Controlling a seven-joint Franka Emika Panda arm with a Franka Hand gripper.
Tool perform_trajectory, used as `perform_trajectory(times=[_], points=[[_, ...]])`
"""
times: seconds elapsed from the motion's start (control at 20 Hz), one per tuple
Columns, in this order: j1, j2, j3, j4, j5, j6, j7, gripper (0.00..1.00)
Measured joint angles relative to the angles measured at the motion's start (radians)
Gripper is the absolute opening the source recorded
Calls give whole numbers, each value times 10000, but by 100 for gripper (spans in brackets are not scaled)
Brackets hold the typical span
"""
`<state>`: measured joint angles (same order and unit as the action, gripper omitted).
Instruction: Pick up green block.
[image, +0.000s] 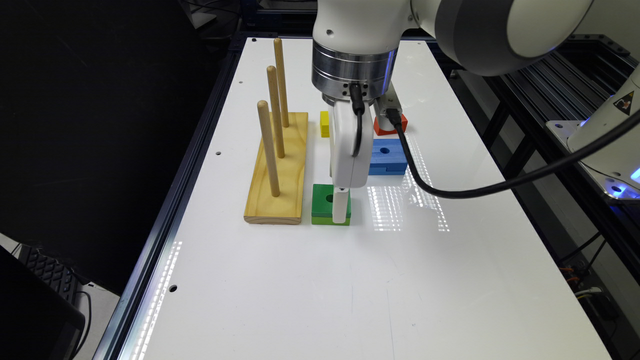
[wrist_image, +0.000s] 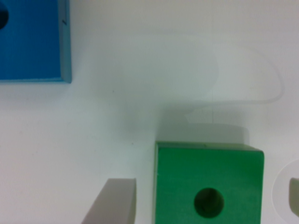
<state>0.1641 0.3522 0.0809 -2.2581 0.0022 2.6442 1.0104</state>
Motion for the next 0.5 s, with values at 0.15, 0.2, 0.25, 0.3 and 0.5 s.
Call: perform_trajectory(times=[0.15, 0.2, 0.25, 0.3, 0.5], points=[[-1, 10, 0, 0, 0, 0, 0, 100], [-1, 29, -1, 0, 0, 0, 0, 100], [-2, 74, -2, 0, 0, 15, 0, 100], [-2, 138, -3, 1, 0, 61, 0, 100], [-2, 326, -4, 72, -1, 239, 0, 100]])
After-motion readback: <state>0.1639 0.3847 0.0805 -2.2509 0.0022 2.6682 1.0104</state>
